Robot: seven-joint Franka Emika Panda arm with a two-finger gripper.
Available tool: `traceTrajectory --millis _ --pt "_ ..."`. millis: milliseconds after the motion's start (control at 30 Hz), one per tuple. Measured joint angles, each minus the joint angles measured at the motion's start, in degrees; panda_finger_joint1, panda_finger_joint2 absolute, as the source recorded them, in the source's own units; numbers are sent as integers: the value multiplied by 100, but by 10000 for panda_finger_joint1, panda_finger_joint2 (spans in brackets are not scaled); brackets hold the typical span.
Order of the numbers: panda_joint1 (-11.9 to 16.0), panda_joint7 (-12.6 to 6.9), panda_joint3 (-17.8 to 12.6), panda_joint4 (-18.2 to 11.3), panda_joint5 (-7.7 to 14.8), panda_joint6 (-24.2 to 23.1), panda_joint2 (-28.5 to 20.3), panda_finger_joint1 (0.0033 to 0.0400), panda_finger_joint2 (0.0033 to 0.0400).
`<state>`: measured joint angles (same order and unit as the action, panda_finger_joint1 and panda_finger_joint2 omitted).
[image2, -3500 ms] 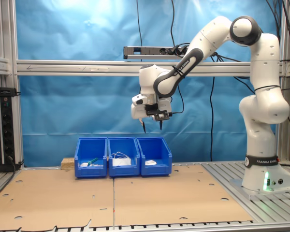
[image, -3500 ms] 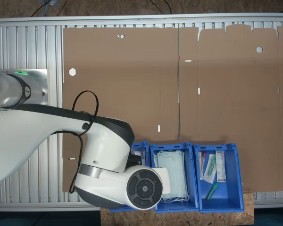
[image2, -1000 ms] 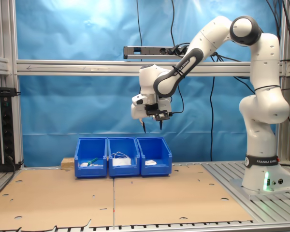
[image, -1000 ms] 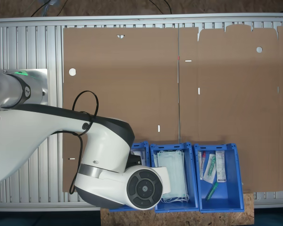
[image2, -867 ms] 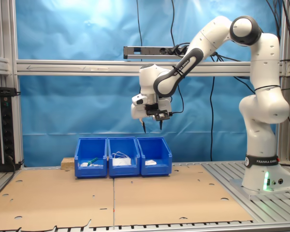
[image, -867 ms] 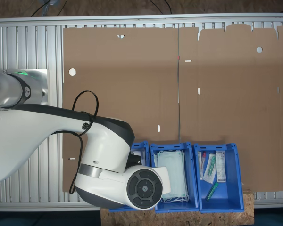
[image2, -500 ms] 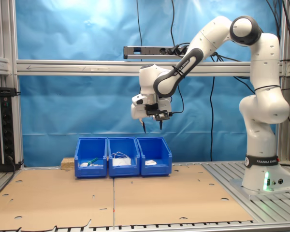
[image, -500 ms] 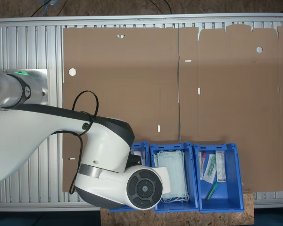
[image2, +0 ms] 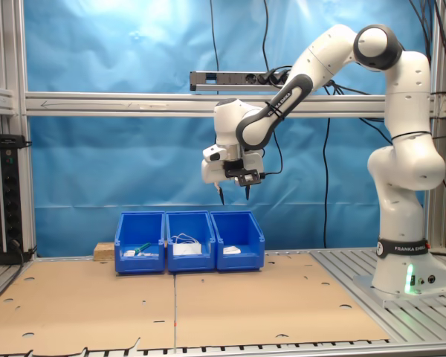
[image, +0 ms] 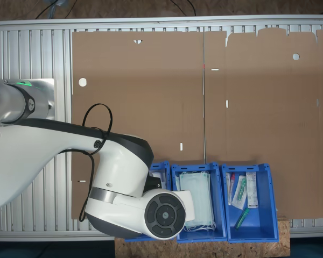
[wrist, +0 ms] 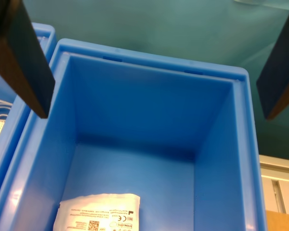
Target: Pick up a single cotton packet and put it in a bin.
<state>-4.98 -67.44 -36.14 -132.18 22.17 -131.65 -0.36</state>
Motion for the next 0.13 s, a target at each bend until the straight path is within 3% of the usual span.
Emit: traceTrajectory --millis 133 --pt "0 0 0 0 0 0 0 400 400"
